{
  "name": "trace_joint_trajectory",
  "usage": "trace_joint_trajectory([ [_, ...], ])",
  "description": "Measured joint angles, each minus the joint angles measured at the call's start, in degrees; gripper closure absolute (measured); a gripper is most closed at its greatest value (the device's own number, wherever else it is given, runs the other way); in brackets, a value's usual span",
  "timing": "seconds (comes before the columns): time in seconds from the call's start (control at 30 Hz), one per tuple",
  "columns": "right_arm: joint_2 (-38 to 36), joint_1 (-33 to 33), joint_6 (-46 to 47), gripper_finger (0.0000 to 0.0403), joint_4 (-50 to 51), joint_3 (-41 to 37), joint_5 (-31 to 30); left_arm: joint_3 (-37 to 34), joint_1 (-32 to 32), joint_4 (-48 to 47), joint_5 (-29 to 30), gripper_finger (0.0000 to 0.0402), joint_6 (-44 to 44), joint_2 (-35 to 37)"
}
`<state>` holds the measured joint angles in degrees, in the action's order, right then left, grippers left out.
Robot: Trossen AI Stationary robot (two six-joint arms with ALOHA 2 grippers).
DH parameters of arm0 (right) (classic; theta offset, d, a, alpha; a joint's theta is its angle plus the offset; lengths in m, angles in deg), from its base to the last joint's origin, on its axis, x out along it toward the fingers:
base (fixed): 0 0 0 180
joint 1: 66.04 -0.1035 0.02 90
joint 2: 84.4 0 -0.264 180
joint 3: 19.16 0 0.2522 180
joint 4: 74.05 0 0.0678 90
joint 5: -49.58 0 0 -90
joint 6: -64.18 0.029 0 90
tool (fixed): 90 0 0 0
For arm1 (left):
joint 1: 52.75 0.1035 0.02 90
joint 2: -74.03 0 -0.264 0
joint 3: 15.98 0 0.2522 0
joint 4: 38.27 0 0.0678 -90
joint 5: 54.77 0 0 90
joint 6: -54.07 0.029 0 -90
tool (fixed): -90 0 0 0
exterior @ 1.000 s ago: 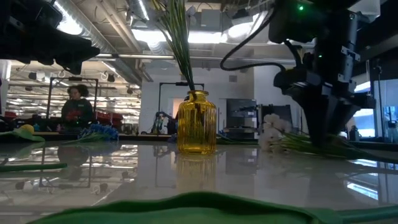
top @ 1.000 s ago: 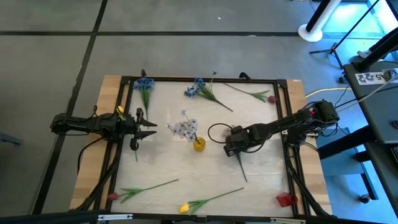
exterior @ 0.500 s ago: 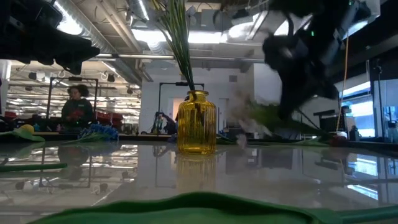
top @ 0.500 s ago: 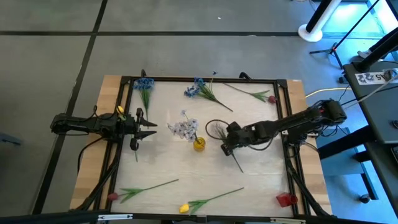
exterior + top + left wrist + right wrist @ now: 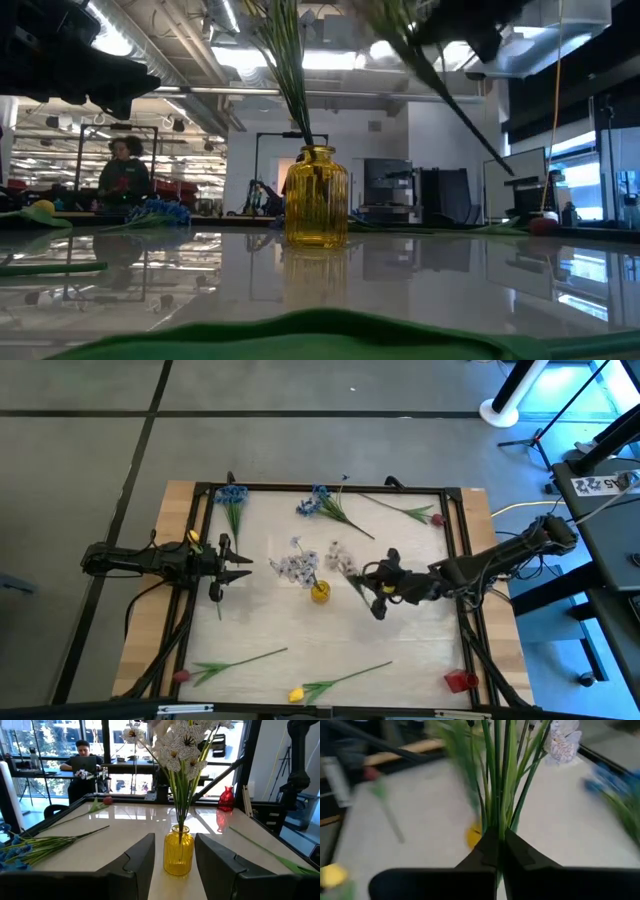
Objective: Sort flowers into vase by color
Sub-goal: Put the white flower into the yellow vase
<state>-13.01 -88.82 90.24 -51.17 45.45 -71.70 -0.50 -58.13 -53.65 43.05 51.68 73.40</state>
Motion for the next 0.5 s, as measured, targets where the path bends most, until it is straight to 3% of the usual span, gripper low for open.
trace_joint_trajectory([
  [0.23,0.0,-4.6,-13.8,0.0401,-13.4,-0.5,2.3,0.0,0.0,0.0,0.0,0.0266,0.0,0.0],
  [0.5,0.1,-5.3,-18.1,0.0402,-39.5,-12.6,11.7,0.0,0.0,0.0,0.0,0.0266,0.0,0.0],
])
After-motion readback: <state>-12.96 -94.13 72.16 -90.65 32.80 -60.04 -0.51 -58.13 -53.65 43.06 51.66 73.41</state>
